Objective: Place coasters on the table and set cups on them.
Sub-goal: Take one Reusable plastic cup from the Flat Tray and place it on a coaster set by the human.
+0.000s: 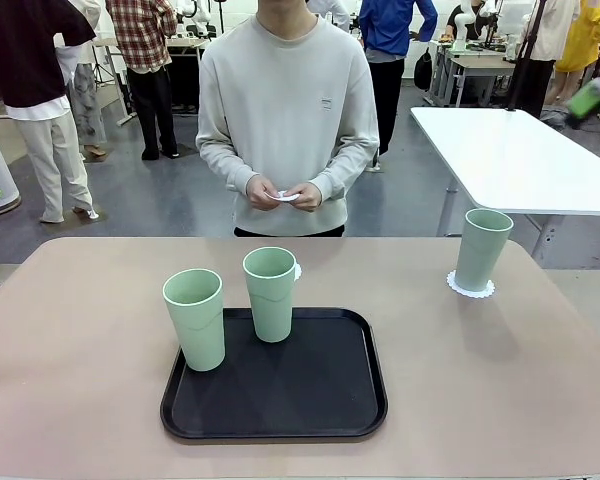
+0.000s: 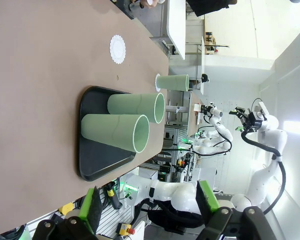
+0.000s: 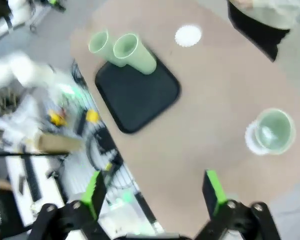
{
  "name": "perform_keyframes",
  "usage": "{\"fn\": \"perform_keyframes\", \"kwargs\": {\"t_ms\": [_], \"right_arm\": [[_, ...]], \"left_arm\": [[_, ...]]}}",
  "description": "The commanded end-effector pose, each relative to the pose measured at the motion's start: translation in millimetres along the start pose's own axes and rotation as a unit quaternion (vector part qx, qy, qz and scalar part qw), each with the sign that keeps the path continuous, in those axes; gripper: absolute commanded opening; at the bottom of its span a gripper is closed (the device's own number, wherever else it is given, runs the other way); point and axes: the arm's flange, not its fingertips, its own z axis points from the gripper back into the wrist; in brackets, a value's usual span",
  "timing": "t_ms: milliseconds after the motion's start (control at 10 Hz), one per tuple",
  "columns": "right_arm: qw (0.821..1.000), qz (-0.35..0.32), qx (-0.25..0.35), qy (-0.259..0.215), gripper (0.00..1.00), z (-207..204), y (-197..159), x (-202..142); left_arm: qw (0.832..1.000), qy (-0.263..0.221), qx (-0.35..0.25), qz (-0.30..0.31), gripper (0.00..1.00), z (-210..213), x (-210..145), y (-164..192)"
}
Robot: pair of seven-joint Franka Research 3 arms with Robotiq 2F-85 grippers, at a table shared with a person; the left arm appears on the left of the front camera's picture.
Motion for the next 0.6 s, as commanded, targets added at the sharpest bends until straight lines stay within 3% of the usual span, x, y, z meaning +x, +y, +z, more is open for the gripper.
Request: {"fn": "perform_keyframes", "kwargs": {"t_ms": [0,300,400,500], "right_arm": [[0.996,0.078,-0.025,0.043,1.00,-74,2,14],[0.983,0.166,-0.032,0.078,1.00,-169,18,41],[0.980,0.185,-0.017,0.074,1.00,-191,14,40],[0.976,0.209,-0.038,0.048,1.00,-209,7,41]], "left_arm": [[1.000,0.000,-0.011,-0.008,1.00,-1,1,-2],[1.000,0.000,-0.011,-0.008,1.00,-1,1,-2],[1.000,0.000,-0.011,-0.008,1.00,-1,1,-2],[1.000,0.000,-0.011,-0.008,1.00,-1,1,-2]]}}
